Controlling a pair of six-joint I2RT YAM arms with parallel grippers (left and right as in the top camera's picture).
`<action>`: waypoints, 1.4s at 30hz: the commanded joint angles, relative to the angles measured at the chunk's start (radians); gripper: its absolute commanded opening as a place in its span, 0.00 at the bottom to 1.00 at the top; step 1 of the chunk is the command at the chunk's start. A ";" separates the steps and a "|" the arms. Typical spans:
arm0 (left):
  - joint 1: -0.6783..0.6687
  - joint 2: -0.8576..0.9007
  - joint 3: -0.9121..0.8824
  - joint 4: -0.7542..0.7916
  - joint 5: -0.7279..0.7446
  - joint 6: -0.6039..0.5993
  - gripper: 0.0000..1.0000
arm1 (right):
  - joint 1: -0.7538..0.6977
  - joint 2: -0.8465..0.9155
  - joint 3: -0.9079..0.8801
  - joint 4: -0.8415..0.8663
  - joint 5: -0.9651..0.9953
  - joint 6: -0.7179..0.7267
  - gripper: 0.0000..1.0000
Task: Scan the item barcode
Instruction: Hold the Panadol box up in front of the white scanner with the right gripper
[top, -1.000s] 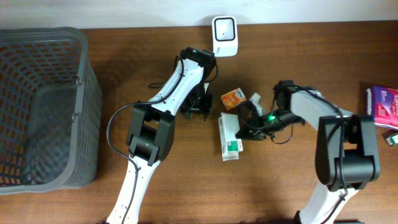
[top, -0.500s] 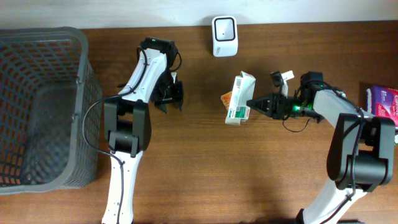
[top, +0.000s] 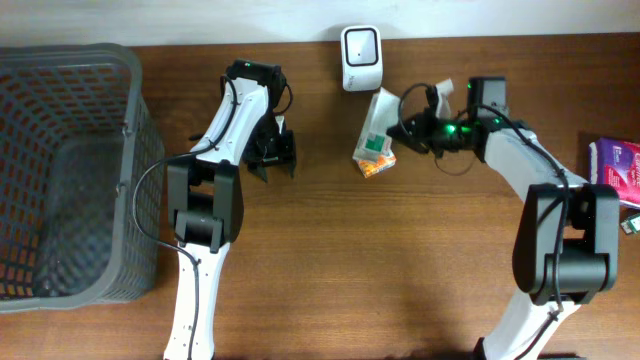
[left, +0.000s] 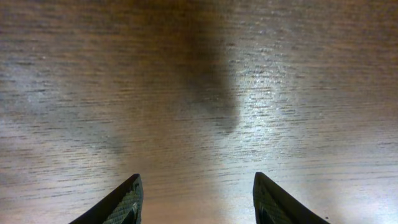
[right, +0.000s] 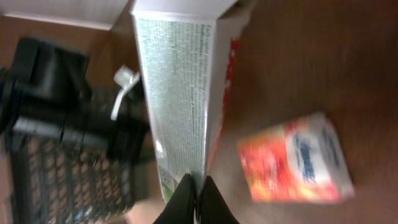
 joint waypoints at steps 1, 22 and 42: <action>0.007 0.011 -0.001 -0.001 0.010 -0.005 0.56 | 0.072 0.003 0.183 -0.079 0.387 0.054 0.04; 0.006 0.011 -0.001 0.017 0.011 -0.006 0.60 | 0.419 0.199 0.349 0.393 1.507 -0.797 0.04; 0.007 0.011 -0.001 0.018 0.011 -0.005 0.61 | -0.117 -0.126 0.354 -0.220 1.355 0.053 0.04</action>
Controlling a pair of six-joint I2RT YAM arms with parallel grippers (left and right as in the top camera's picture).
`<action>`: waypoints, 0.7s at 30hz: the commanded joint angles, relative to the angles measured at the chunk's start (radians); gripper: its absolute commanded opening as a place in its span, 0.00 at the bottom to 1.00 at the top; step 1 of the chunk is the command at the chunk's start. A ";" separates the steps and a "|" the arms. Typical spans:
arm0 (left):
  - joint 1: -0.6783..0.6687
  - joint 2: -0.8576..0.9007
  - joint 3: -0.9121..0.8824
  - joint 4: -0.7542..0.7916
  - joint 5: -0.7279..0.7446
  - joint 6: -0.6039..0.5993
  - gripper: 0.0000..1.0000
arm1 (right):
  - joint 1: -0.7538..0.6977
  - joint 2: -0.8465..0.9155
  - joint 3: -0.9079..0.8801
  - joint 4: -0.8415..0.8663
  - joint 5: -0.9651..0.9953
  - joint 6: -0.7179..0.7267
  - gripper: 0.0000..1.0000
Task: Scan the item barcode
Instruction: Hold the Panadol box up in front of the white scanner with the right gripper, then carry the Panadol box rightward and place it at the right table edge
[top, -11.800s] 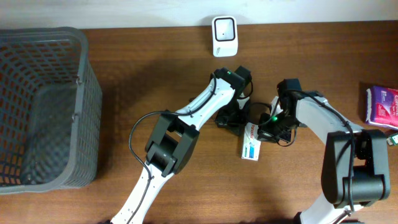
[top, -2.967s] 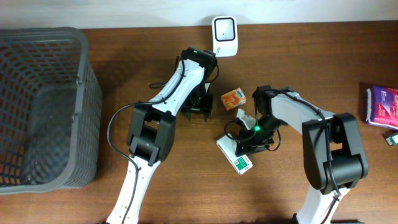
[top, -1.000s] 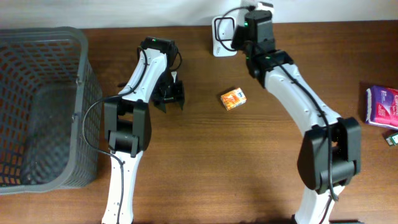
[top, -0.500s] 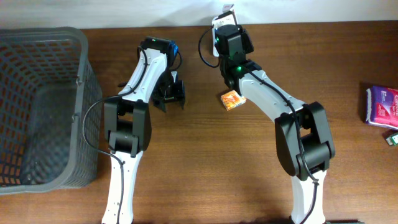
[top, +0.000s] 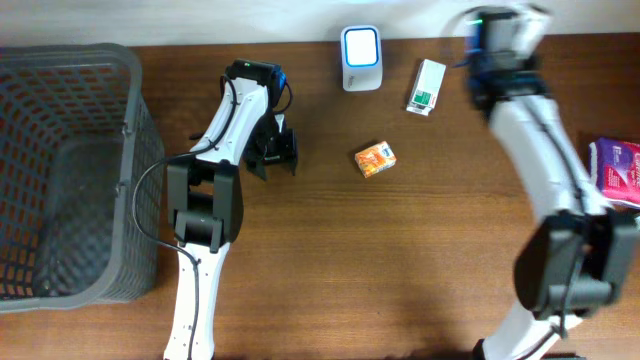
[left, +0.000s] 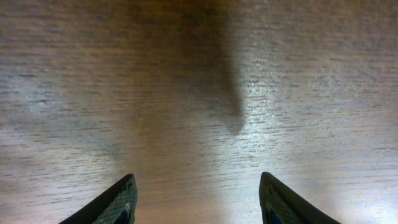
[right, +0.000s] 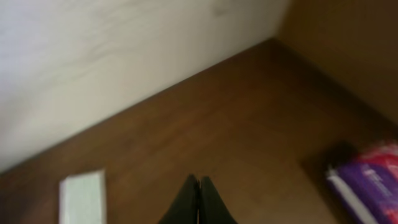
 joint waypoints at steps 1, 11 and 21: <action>0.006 0.011 -0.001 0.002 0.009 -0.006 0.61 | -0.190 -0.031 0.003 -0.120 -0.200 0.123 0.04; 0.005 0.011 -0.001 0.005 0.010 -0.006 0.61 | -0.151 0.156 0.002 -0.003 -0.916 0.061 0.59; 0.005 0.011 -0.002 0.000 0.009 -0.006 0.63 | 0.021 0.364 0.002 0.163 -0.579 0.063 0.60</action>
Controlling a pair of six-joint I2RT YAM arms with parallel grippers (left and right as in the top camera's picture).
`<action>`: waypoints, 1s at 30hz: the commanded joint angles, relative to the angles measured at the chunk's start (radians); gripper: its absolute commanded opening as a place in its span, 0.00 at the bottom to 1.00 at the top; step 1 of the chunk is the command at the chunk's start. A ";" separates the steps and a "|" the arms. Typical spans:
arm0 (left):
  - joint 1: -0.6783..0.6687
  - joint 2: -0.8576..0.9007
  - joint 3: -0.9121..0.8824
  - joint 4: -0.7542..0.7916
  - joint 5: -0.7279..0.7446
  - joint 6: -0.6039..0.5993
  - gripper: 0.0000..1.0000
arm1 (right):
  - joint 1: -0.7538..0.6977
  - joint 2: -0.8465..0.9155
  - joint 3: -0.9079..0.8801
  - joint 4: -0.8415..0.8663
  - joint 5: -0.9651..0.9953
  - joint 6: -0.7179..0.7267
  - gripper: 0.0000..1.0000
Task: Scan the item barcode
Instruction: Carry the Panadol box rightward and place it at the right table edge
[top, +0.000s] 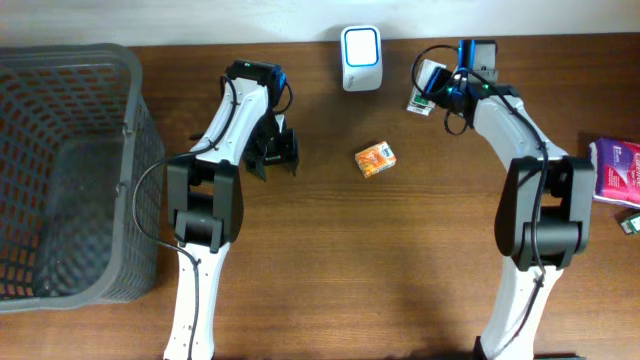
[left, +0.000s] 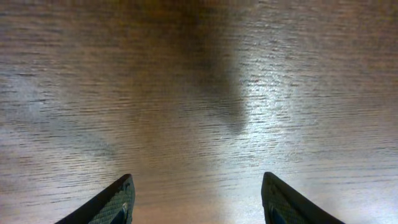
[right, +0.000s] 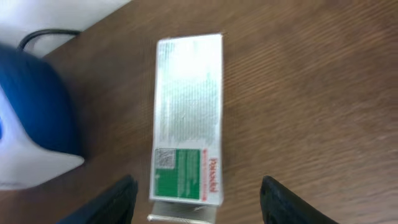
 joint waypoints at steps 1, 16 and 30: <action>0.005 0.011 -0.001 0.000 0.008 -0.006 0.63 | -0.001 0.048 0.004 0.035 0.034 -0.006 0.57; 0.005 0.011 -0.001 -0.004 0.008 -0.005 0.65 | -0.001 0.139 0.004 0.079 0.003 0.028 0.04; 0.005 0.011 -0.001 -0.006 0.008 -0.006 0.66 | -0.317 -0.187 0.004 -0.207 -0.038 0.016 0.04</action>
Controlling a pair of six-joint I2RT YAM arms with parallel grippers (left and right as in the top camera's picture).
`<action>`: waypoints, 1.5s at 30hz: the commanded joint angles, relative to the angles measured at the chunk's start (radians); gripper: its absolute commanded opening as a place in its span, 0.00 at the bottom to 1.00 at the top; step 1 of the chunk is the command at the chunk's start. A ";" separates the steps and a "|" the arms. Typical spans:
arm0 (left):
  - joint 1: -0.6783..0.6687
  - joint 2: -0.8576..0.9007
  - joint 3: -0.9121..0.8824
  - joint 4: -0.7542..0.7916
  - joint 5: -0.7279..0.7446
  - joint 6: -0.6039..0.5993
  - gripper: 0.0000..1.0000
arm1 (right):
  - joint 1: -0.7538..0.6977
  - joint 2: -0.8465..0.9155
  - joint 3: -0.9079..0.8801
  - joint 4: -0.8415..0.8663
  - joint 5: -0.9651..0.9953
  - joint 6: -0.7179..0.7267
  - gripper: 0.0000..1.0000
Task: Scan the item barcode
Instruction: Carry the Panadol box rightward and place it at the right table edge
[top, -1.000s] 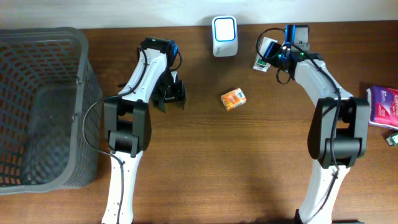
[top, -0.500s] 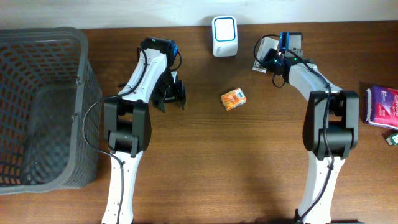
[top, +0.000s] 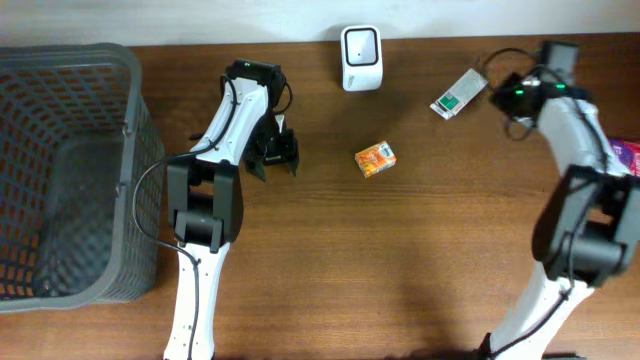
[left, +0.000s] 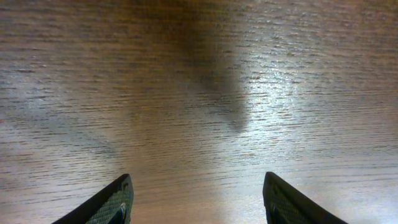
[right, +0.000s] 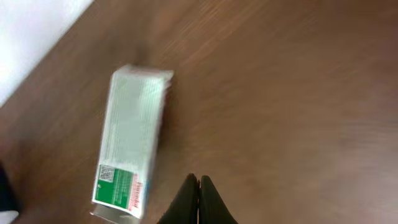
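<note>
A white and green box (top: 459, 95) lies flat on the table, right of the white barcode scanner (top: 360, 45). The right wrist view shows the same box (right: 130, 143) left of my right gripper (right: 199, 199), which is shut with nothing between its fingers. Overhead, the right gripper (top: 497, 88) sits just right of the box. A small orange box (top: 375, 159) lies near the table's middle. My left gripper (top: 272, 157) hovers open over bare wood, and its fingers (left: 118, 202) hold nothing.
A large grey mesh basket (top: 60, 170) fills the left side. A purple packet (top: 630, 155) lies at the right edge, behind the right arm. The wall runs along the table's back edge behind the scanner.
My right gripper was open over the white and green box; now it is shut and empty to the box's right. The box lies farther right and is turned. The left arm has not moved.
My right gripper held the white and green box beside the scanner, above the orange box. Then the box lay on the table right of the scanner with the gripper shut and away. Then the gripper stood open over it, and now it is shut beside the shifted box.
</note>
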 joint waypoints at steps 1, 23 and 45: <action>0.005 0.011 -0.001 -0.001 0.008 -0.006 0.65 | -0.077 -0.114 0.003 -0.038 -0.016 -0.017 0.04; 0.005 0.011 -0.001 0.000 0.010 -0.006 0.66 | 0.153 0.245 0.003 0.159 -0.054 0.066 0.29; 0.005 0.011 -0.002 0.011 0.009 -0.006 0.66 | -0.311 -0.176 0.003 -0.164 -0.256 -0.178 0.07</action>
